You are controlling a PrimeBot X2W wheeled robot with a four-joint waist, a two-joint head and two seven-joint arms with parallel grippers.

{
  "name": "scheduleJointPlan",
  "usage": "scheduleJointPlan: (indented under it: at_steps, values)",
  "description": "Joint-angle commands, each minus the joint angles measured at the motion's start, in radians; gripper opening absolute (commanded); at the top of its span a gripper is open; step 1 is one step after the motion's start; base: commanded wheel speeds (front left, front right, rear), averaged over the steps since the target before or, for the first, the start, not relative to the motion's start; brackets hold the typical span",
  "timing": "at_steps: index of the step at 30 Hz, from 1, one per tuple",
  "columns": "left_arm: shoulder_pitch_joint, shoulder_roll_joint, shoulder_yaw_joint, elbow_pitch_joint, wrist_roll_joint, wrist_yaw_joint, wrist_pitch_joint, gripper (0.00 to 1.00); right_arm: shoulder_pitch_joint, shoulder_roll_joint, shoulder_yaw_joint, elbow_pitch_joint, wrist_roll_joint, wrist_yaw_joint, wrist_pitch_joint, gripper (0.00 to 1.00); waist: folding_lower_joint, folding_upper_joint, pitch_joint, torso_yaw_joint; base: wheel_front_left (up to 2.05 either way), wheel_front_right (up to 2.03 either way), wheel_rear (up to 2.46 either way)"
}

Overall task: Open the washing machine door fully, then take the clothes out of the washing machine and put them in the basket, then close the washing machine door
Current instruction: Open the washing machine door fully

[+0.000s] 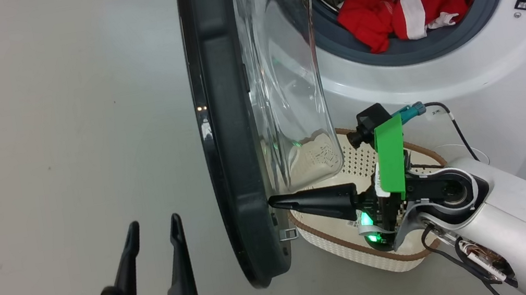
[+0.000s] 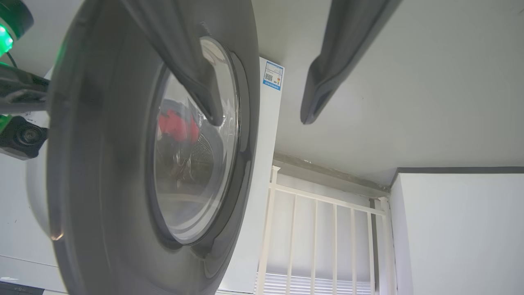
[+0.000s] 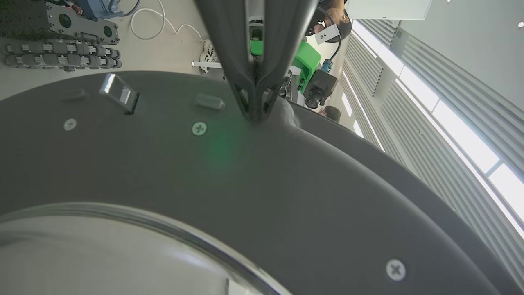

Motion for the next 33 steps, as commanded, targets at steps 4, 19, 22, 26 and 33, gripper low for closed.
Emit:
scheduleJointPlan:
  at_steps: [4, 19, 22, 26, 33]
  values:
    - [0.008, 0.017, 0.041, -0.034, -0.002, 0.007, -0.005, 1.00, -0.011, 0.032, -0.008, 0.002, -0.021, 0.008, 0.008, 0.00, 0.0000, 0.0000, 0.002, 0.001, 0.00, 0.00, 0.00]
    - [-0.001, 0.021, 0.027, -0.023, -0.003, 0.008, -0.003, 1.00, 0.007, 0.001, -0.048, -0.026, -0.242, 0.008, -0.107, 1.00, 0.0000, 0.0000, -0.010, -0.009, 0.00, 0.00, 0.00]
    - [-0.001, 0.021, 0.029, -0.022, -0.011, 0.008, -0.003, 1.00, 0.020, -0.025, -0.049, -0.052, -0.354, 0.008, -0.198, 1.00, 0.0000, 0.0000, -0.015, -0.011, 0.00, 0.00, 0.00]
    - [0.003, 0.020, 0.034, -0.022, -0.018, 0.014, -0.003, 1.00, 0.048, -0.060, -0.031, -0.082, -0.530, 0.008, -0.349, 1.00, 0.0000, 0.0000, -0.026, -0.015, 0.00, 0.00, 0.00]
    - [0.012, 0.026, 0.037, -0.015, -0.015, 0.019, -0.004, 1.00, 0.082, -0.093, 0.016, -0.055, -0.836, 0.008, -0.646, 1.00, 0.0000, 0.0000, -0.052, -0.027, 0.00, 0.00, 0.00]
